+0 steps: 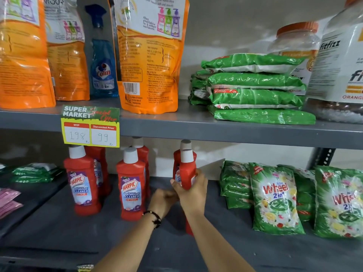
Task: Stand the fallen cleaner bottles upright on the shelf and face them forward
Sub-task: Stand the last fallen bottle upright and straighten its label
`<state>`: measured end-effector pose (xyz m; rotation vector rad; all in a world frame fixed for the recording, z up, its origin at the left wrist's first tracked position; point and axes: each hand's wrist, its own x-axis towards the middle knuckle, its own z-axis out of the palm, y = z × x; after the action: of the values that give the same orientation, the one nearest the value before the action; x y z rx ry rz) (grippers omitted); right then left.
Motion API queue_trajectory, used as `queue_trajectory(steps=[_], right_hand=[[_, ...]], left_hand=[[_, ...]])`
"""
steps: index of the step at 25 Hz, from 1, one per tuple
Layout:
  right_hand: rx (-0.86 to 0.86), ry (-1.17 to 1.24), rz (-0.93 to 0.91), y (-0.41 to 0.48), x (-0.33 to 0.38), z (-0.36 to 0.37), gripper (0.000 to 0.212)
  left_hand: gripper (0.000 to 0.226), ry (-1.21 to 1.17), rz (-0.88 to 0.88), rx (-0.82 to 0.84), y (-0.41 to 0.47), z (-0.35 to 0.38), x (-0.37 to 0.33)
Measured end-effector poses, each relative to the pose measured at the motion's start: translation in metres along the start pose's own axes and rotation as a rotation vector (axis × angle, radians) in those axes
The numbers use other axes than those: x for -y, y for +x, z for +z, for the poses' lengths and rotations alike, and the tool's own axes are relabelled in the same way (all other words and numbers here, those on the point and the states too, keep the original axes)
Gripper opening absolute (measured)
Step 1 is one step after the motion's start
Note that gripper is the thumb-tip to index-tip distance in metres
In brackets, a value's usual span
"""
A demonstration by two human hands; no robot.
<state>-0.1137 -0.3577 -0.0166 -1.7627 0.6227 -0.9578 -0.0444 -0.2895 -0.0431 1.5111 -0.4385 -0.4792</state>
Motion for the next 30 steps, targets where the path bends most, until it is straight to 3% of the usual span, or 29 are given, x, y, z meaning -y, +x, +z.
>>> queue_trajectory(steps=[2, 4, 7, 9, 12, 16, 23, 27, 30], right_hand=[[-0.039, -0.062, -0.004, 0.007, 0.002, -0.001, 0.064], [-0.044, -0.087, 0.024, 0.013, 0.004, -0.007, 0.054], [0.023, -0.011, 0.060, 0.026, 0.002, -0.022, 0.045], [0.072, 0.135, 0.093, 0.038, 0.001, -0.030, 0.047], [0.206, 0.426, 0.170, 0.056, 0.002, -0.036, 0.060], [0.415, 0.487, 0.155, 0.067, 0.004, -0.036, 0.057], [0.525, 0.473, 0.116, 0.070, -0.006, -0.029, 0.046], [0.529, 0.433, 0.110, 0.072, -0.010, -0.032, 0.046], [0.525, 0.439, 0.118, 0.073, -0.015, -0.033, 0.048]], left_hand=[[0.028, -0.216, -0.062, 0.081, -0.001, 0.001, -0.001], [0.022, -0.286, -0.118, 0.106, 0.002, 0.004, -0.005], [0.031, -0.085, -0.048, 0.125, 0.005, 0.009, -0.008], [0.019, -0.012, -0.013, 0.166, 0.007, 0.012, -0.012], [0.050, 0.044, 0.057, 0.157, 0.018, 0.007, -0.002], [0.079, 0.091, 0.072, 0.119, 0.023, -0.011, 0.005], [0.051, 0.120, 0.106, 0.072, 0.017, -0.018, 0.011], [0.079, 0.092, 0.105, 0.071, 0.017, -0.014, 0.016], [0.080, 0.059, 0.108, 0.088, 0.021, -0.011, 0.024]])
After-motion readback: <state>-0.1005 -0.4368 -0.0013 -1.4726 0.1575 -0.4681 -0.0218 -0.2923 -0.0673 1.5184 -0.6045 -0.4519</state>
